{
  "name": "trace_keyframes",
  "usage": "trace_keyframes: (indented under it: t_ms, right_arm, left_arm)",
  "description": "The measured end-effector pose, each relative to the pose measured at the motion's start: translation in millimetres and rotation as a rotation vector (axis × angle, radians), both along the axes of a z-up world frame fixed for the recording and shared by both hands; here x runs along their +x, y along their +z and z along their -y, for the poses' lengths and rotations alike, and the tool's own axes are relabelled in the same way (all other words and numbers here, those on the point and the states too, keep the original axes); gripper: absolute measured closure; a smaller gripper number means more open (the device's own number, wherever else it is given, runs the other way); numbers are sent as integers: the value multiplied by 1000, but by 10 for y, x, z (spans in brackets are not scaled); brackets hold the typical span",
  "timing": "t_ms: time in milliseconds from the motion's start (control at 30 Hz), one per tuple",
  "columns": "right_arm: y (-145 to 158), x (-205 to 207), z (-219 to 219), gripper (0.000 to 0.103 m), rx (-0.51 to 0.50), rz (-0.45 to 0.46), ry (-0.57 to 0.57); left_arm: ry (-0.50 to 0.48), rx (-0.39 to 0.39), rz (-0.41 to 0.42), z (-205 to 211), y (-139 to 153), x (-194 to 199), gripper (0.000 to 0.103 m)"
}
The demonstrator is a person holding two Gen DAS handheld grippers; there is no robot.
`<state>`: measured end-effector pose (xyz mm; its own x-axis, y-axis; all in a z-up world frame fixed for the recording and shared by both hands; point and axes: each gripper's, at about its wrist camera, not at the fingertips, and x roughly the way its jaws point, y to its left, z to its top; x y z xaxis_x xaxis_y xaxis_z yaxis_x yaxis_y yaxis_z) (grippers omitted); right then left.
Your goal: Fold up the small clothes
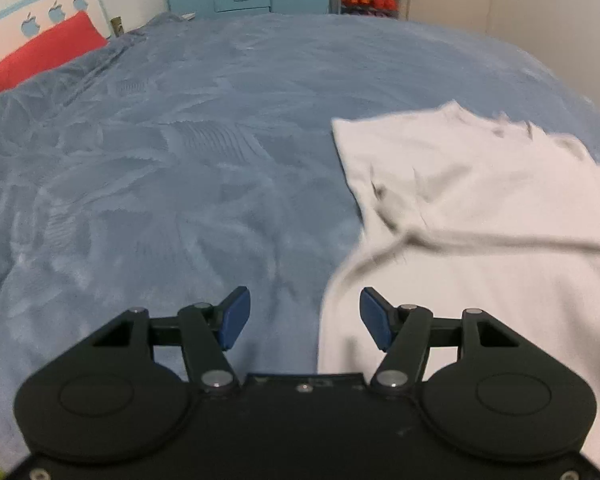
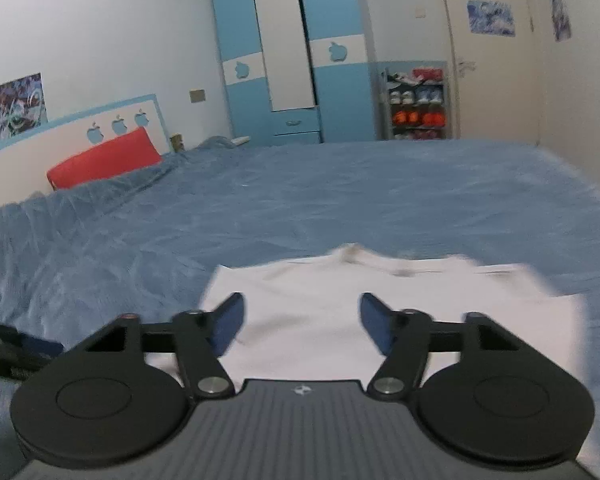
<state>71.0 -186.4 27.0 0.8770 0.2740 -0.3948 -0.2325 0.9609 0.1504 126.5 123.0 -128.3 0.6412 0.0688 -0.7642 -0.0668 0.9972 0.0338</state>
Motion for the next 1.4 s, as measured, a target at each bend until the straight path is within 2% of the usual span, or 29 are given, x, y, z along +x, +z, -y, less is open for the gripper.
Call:
trace_keyframes:
  t_ms: [33,100,200,300,367,433,533,567,600,633,667,700,800,867,933,1000,1167,1300,1400]
  right_arm:
    - [39,-183,167,13,-16,-3,-14]
    - [11,-538,478,11,-60,-29,-78]
    - [-260,-908,815,10,-90,-179,-213]
    - [-643,-1140,1021,15,-17,-359,-284]
    - [-838,-1260,1038,17,41,-418,-295]
    - [-999,-1290,1007,17,51,-459,-296]
    - [-1198,-1285,943,21,42,-506,-305]
    - [-1230,-1322,946,34,44,-495,-299]
    - [-1251,-1362,964,48,36,-490,-295]
    - [-1257,-1355,946,84,26,-484,-284]
    - [-1252,-1353,951,97,35,-475,-278]
    - [-1205,-1372,956,97,55,-446,-288]
    - [-1010,-1499,936,97,49,-357,-298]
    - [-838,-1580,928,97,64,-284,-290]
    - [-663,-1588,948,97,84,-229,-288]
    - [-510,-1579,970,97,96,-174,-282]
    - [-345,-1416,1024,97,69,-61,-302]
    - [-445,-1094,1133,97,88,-20,-331]
    - [-741,-758,1162,97,80,-64,-359]
  left_arm:
    - [-2,0,-12,25,5,-108,41]
    - [1,-9,-53,67,-22,-299,41]
    - [17,-19,-145,94,-229,-542,41]
    - [30,-20,-266,130,-609,-657,41]
    - [18,14,-248,213,-697,-684,40]
    - [-2,46,-251,281,-712,-646,40]
    - [6,33,-245,261,-725,-660,40]
    - [3,15,-229,229,-729,-688,40]
    - [1,-7,-215,202,-730,-705,46]
    - [5,-40,-208,168,-732,-709,50]
    - [18,-62,-187,126,-708,-733,61]
    - [17,-74,-174,106,-672,-721,101]
    - [3,-87,-86,78,-421,-828,100]
    - [-18,-61,0,101,-207,-899,100]
    - [-31,-48,21,125,-30,-906,100]
    - [-42,-79,54,89,124,-884,100]
    - [-29,-75,181,-19,402,-703,100]
    - [-13,-93,219,-91,347,-308,100]
    - [-9,-70,158,-3,-44,128,100]
